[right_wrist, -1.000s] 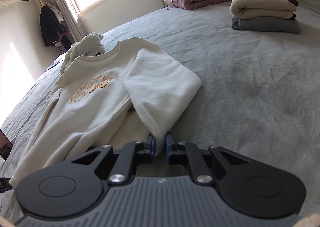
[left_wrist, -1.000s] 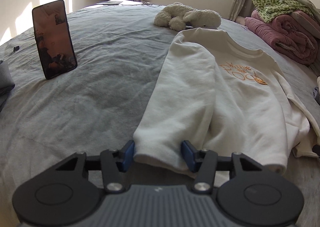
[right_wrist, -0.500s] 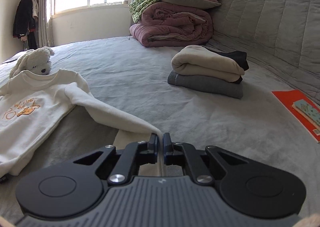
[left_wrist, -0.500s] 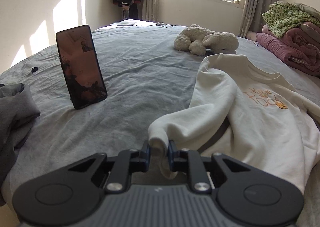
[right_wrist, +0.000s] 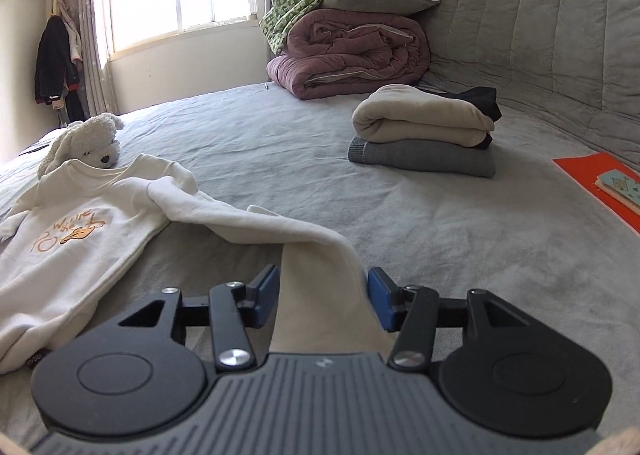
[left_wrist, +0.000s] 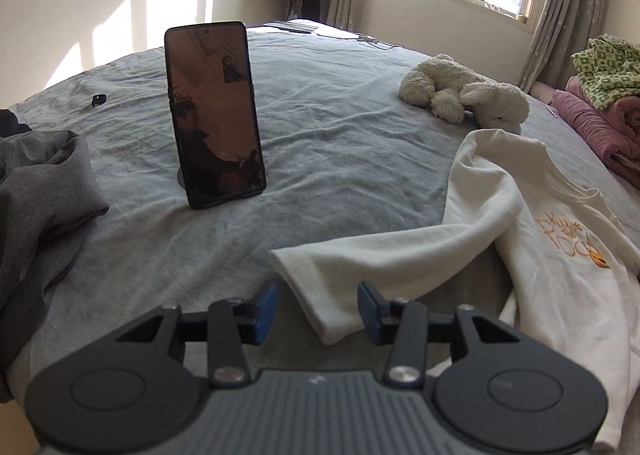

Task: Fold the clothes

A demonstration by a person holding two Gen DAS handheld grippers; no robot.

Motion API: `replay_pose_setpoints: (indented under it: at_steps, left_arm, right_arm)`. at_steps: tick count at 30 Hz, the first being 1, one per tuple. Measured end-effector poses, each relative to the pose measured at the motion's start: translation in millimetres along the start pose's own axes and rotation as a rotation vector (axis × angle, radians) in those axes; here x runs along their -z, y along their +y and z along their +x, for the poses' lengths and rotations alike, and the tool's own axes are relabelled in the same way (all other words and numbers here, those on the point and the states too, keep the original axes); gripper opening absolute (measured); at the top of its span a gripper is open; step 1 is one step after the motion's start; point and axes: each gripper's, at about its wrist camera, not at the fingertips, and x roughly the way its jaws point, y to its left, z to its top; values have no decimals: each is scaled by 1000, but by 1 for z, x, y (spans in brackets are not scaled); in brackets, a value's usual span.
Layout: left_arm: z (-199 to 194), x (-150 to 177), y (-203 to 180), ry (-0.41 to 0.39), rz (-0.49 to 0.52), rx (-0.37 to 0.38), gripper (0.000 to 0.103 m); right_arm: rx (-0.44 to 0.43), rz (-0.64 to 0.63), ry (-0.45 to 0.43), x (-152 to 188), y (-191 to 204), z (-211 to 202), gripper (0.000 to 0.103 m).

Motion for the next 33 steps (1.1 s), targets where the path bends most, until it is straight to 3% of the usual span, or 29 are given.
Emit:
replay_pose_setpoints:
  at_steps: [7, 15, 18, 22, 23, 24, 25, 26, 28, 33]
  left_arm:
    - [2, 21, -16, 66, 28, 165, 45]
    - [4, 40, -29, 23, 13, 171, 43]
    - [3, 48, -37, 0, 15, 168, 42]
    - [0, 59, -46, -25, -12, 161, 31]
    - [-1, 61, -48, -27, -20, 163, 25]
    - [-1, 61, -50, -23, -28, 170, 21]
    - [-1, 62, -51, -20, -36, 176, 19]
    - [-2, 62, -52, -20, -40, 176, 13]
    - [-7, 62, -52, -22, -52, 175, 12]
    - [-34, 57, -39, -55, -135, 198, 11]
  right_arm:
    - [-134, 112, 85, 13, 12, -12, 54]
    - [-277, 119, 148, 35, 71, -13, 54]
    - [-367, 150, 160, 40, 96, -8, 55]
    - [-506, 262, 206, 44, 117, 4, 55]
    - [-518, 286, 214, 44, 119, 7, 53]
    - [-530, 310, 222, 44, 121, 9, 44]
    - [-542, 334, 232, 44, 122, 12, 28]
    - [-559, 360, 254, 45, 121, 13, 21]
    - [-564, 387, 266, 45, 115, 11, 10]
    - [-561, 399, 242, 37, 89, -11, 7]
